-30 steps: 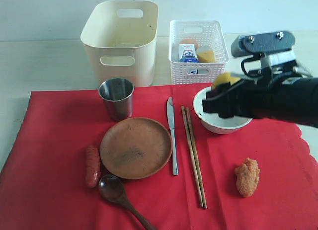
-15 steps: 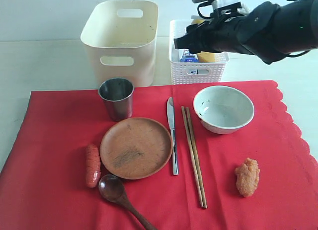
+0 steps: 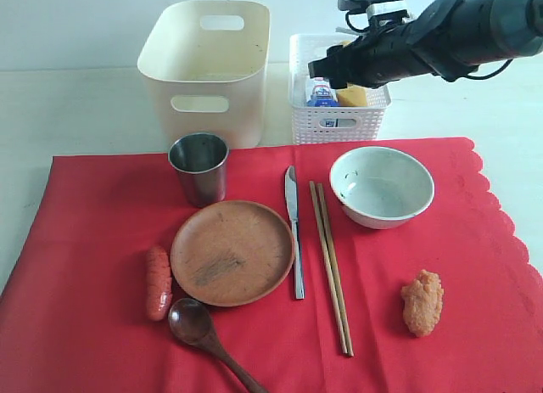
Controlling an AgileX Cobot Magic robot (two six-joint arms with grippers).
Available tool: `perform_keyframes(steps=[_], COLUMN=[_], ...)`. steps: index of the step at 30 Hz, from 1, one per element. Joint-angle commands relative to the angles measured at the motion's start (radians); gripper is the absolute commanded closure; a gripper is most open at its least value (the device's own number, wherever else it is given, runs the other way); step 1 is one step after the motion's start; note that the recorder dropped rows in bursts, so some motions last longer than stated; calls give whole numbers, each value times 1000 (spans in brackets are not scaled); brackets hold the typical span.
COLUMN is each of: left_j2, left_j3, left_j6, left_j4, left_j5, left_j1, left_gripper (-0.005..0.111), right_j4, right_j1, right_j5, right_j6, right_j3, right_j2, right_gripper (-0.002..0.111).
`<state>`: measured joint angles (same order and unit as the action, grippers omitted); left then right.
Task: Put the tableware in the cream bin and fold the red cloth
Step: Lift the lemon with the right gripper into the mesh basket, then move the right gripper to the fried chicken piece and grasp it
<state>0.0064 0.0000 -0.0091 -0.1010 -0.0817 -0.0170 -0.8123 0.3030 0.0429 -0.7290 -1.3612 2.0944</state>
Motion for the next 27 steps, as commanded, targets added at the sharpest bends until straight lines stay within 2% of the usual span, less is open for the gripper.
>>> perform_keyframes(steps=[1, 4, 7, 12, 15, 19, 22, 24, 27], left_j2=[-6, -6, -6, -6, -6, -6, -6, -6, -6], left_j3=[0, 0, 0, 0, 0, 0, 0, 0, 0], left_j6=[-3, -3, -3, -3, -3, -3, -3, -3, -3], left_j4=[-2, -2, -2, -2, -2, -2, -2, -2, -2], left_j5=[-2, -2, -2, -2, -2, -2, -2, -2, -2], left_j1=[-1, -1, -1, -1, -1, -1, -1, -1, -1], left_gripper=[107, 107, 107, 107, 107, 107, 107, 107, 107], right_j4=[9, 9, 9, 86, 117, 117, 117, 117, 106], right_j1=[-1, -1, -1, -3, -13, -36, -38, -38, -36], right_j5=[-12, -11, -9, 96, 171, 267, 265, 259, 253], right_j6=[-6, -4, -4, -6, 0, 9, 42, 53, 60], right_j3=[-14, -14, -14, -14, -3, 37, 124, 206, 341], right_j2=[-6, -10, -27, -108, -184, -297, -399, -472, -604], right_gripper=[37, 24, 17, 20, 35, 72, 98, 108, 108])
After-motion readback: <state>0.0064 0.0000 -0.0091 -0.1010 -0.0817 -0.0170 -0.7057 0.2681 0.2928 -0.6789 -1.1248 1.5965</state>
